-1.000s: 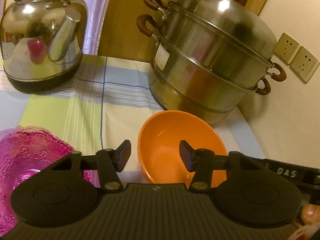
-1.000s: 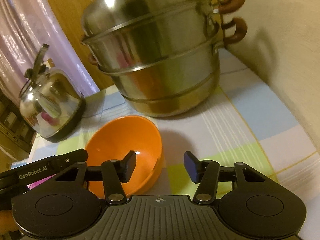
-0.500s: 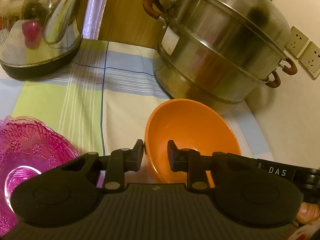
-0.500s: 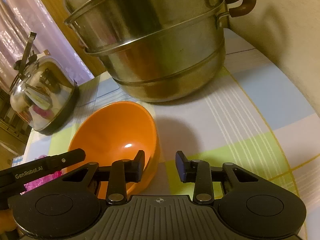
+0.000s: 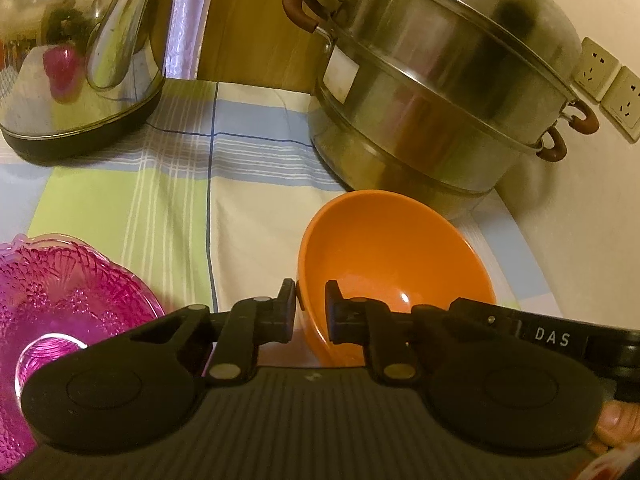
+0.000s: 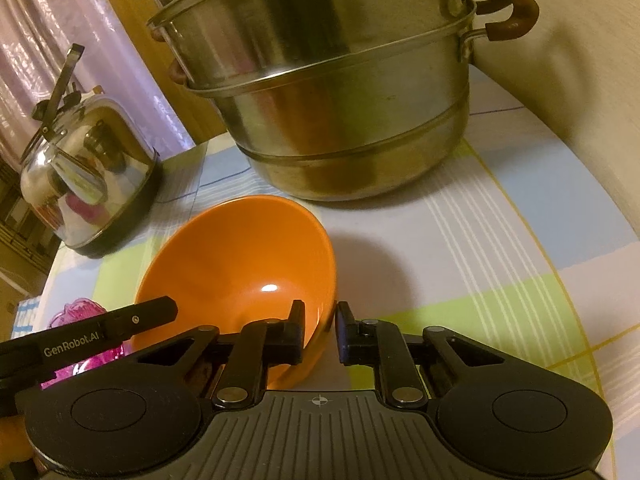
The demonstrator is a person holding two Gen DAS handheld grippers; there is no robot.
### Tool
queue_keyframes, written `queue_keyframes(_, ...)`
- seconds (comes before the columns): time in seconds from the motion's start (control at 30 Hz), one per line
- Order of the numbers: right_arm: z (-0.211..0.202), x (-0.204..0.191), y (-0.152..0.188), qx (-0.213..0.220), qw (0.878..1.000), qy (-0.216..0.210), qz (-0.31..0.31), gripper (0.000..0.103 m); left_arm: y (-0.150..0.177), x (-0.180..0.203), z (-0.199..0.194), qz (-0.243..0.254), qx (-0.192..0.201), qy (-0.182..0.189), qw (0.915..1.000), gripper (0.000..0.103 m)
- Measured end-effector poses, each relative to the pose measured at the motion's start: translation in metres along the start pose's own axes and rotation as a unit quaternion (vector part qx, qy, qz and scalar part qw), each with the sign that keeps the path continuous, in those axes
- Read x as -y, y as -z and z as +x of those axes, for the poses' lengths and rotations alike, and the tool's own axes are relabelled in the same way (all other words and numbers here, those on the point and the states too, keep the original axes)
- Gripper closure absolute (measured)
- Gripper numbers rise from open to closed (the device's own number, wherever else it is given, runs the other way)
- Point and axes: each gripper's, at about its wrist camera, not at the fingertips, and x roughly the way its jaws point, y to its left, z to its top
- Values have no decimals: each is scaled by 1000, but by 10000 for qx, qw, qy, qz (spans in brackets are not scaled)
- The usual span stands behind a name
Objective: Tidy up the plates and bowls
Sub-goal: 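Close both grippers together on the orange bowl rim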
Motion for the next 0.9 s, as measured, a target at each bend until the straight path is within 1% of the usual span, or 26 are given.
queue_keyframes(0.17, -5, 0, -1, 97, 10000, 18, 10, 88, -3, 4, -8, 25, 86, 10, 10000, 90)
queue_keyframes(0.3, -14, -1, -7, 284, 9996, -62, 47, 89, -9, 9, -22, 46, 280, -2, 9996, 90)
queue_keyframes(0.5, -31, -7, -13, 406, 9991, -154, 1, 89, -19, 14, -48, 51, 542, 45, 9985, 90)
queue_keyframes(0.73, -69, -21, -19, 620, 9977, -229, -122, 89, -18, 27, -86, 68, 720, 42, 9974, 90)
queue_keyframes(0.9, -104, -30, -9, 753, 9966, -233, -240, 89, -8, 37, -121, 149, 820, 54, 9965, 90)
